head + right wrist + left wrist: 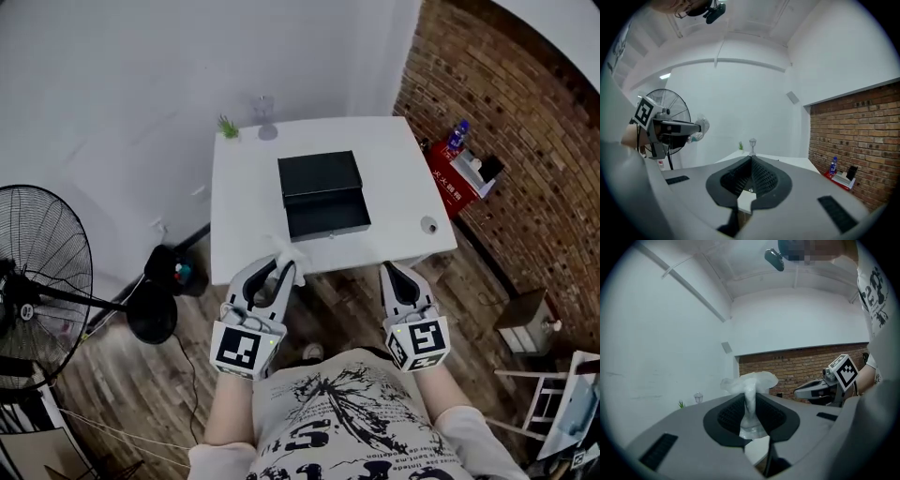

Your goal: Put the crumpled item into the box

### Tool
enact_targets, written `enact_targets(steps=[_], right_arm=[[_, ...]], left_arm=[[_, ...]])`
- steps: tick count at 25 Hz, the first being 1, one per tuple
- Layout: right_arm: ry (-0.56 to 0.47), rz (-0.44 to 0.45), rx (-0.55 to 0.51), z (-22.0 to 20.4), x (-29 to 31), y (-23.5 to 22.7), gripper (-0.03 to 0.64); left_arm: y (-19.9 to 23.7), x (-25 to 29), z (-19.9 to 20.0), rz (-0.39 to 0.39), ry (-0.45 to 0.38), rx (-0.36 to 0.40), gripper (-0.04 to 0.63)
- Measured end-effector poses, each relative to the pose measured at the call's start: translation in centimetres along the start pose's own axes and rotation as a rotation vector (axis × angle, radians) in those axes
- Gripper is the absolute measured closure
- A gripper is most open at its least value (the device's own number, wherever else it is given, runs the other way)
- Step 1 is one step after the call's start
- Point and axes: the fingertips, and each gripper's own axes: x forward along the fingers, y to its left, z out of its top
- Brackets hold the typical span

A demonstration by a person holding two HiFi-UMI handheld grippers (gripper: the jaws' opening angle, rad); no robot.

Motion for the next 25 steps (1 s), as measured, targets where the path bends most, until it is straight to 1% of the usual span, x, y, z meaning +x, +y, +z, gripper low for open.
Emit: enact_targets(steps=[2, 5, 7, 9, 12, 16, 21, 25], right_arm=[[0.017, 0.015, -0.005, -0.1, 1.9, -0.4, 0.603], [0.029, 0.042, -0.003, -0.4, 4.5, -1.8, 0.601], [0.025, 0.084, 0.003, -0.5, 6.2, -2.7, 0.602], [0.023, 0.129, 0.0, -0.4, 8.1, -3.7, 0.601], [0.032, 0.169, -0.006, 0.1, 11.2, -5.8, 0.601], [0.046, 0.201, 0.0, 0.4, 15.5, -8.7, 0.601], [0.066, 0.229, 0.019, -0.8, 19.6, -11.8, 0.601], [0.115, 0.264, 0.036, -2.8, 21.5, -13.6, 0.601]], left_arm=[[1.1, 1.6, -0.9, -0.002, 0.035, 0.0, 0.512], [1.9, 4.1, -2.9, -0.024, 0.118, 0.009, 0.514], [2.5, 6.0, -3.9, -0.025, 0.138, -0.002, 0.512], [3.2, 7.9, -4.6, -0.009, 0.147, -0.015, 0.512], [4.3, 10.9, -5.2, 0.014, 0.17, -0.021, 0.512], [5.7, 15.2, -6.9, 0.027, 0.245, 0.028, 0.512], [6.4, 20.7, -11.0, -0.022, 0.349, 0.065, 0.512], [6.1, 24.6, -14.7, -0.095, 0.455, 0.115, 0.512]])
